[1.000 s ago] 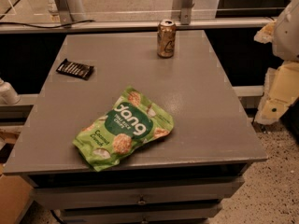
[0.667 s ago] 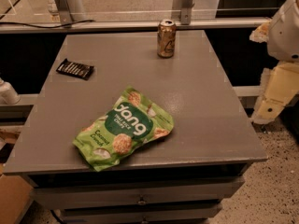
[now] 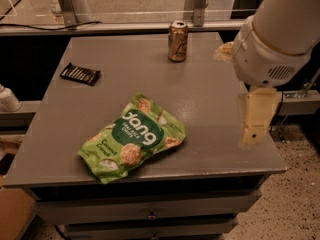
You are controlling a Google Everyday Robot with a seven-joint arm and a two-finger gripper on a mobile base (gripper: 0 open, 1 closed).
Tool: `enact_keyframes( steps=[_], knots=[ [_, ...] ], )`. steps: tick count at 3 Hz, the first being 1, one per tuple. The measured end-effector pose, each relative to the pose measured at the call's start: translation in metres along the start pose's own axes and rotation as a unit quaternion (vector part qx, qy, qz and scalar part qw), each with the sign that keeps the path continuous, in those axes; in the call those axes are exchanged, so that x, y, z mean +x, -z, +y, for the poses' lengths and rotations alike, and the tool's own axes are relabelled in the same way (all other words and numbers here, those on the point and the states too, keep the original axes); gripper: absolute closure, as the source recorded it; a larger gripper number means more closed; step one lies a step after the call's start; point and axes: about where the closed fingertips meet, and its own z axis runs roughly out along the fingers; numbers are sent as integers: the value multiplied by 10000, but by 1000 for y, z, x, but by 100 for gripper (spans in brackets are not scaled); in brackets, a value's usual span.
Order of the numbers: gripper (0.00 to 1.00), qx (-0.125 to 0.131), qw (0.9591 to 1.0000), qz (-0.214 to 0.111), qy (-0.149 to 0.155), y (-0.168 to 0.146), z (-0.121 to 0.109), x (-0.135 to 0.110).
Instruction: Pick green rice chip bag
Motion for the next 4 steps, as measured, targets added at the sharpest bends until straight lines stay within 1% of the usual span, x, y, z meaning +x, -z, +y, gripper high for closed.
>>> enact_keyframes(
  steps=[1,2,3,4],
  knots=[
    [0,-133,9973,-199,690,-15,15,-39],
    [0,-98,9901,-596,1269,-20,31,-83],
    [0,-92,9901,-593,1269,-19,31,-83],
    [0,-50,9865,-885,1379,-18,30,-90]
  ],
)
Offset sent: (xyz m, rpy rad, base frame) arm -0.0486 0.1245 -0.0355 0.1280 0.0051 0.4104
